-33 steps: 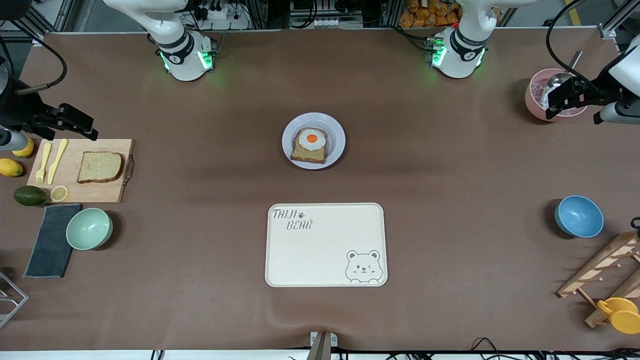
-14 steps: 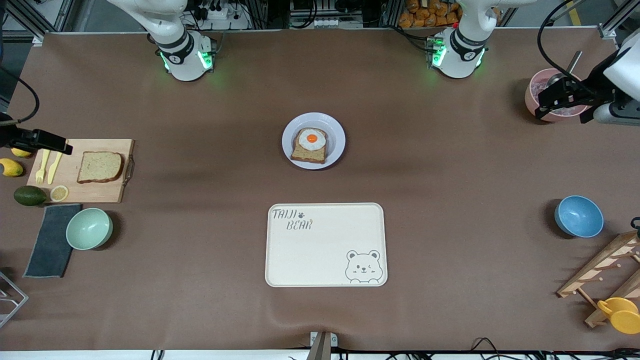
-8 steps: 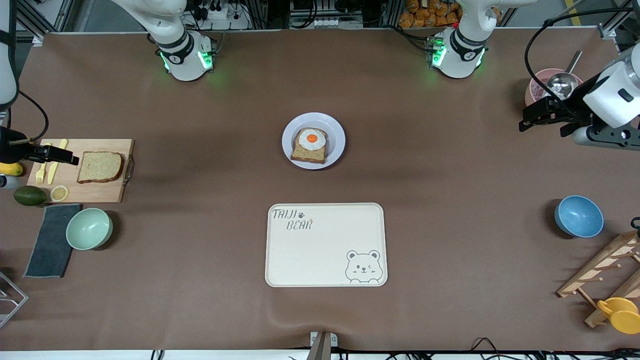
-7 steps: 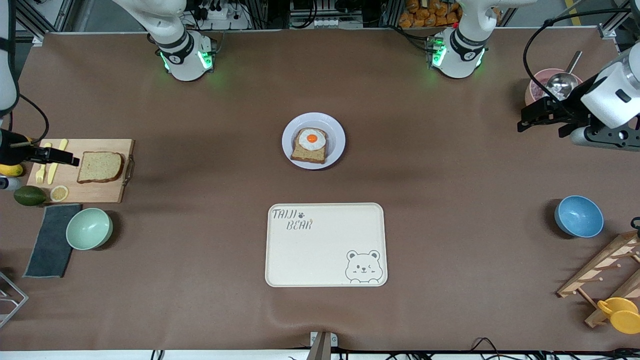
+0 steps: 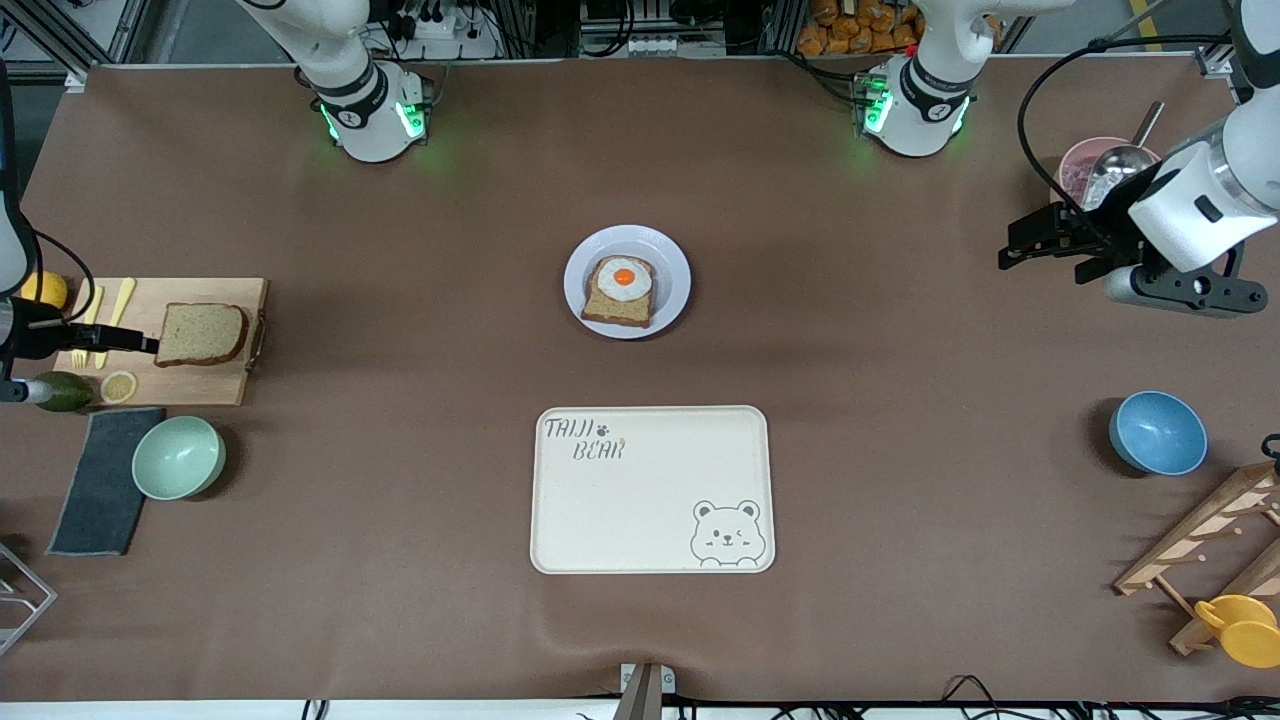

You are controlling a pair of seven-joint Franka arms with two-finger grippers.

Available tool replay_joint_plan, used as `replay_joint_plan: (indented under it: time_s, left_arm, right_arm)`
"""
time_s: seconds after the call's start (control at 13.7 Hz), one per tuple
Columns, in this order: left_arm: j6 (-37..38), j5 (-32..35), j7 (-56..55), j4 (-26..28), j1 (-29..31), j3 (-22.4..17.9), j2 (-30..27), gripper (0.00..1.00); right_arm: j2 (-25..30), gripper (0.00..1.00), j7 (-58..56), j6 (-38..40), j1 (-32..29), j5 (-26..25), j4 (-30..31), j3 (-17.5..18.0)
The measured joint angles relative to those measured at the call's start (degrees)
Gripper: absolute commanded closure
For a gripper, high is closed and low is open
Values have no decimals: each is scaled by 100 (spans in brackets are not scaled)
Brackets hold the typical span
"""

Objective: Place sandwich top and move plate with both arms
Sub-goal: 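Grasp the bread slice with the right gripper while the left gripper moves inward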

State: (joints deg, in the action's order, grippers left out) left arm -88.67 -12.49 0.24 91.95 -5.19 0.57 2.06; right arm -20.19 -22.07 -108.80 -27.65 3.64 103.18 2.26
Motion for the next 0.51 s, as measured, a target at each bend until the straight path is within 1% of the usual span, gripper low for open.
replay_joint_plan:
  time_s: [0.15, 0.22, 0.36, 0.51]
  left_arm:
    - [-7, -82, -150, 6, -35, 54, 77, 0]
    - [-44, -85, -323, 8, -83, 111, 122, 0]
    - [-187, -85, -632, 22, -197, 244, 252, 0]
    - [-321, -85, -843, 42, -310, 333, 458, 0]
  right_arm:
    - [-230, 0, -450, -281, -199, -2, 1, -3]
    - [-366, 3, -796, -399, -345, 4, 0, -5]
    - [-626, 4, -1220, -530, -604, 6, -1, -6]
    - [-795, 4, -1522, -637, -723, 3, -5, -6]
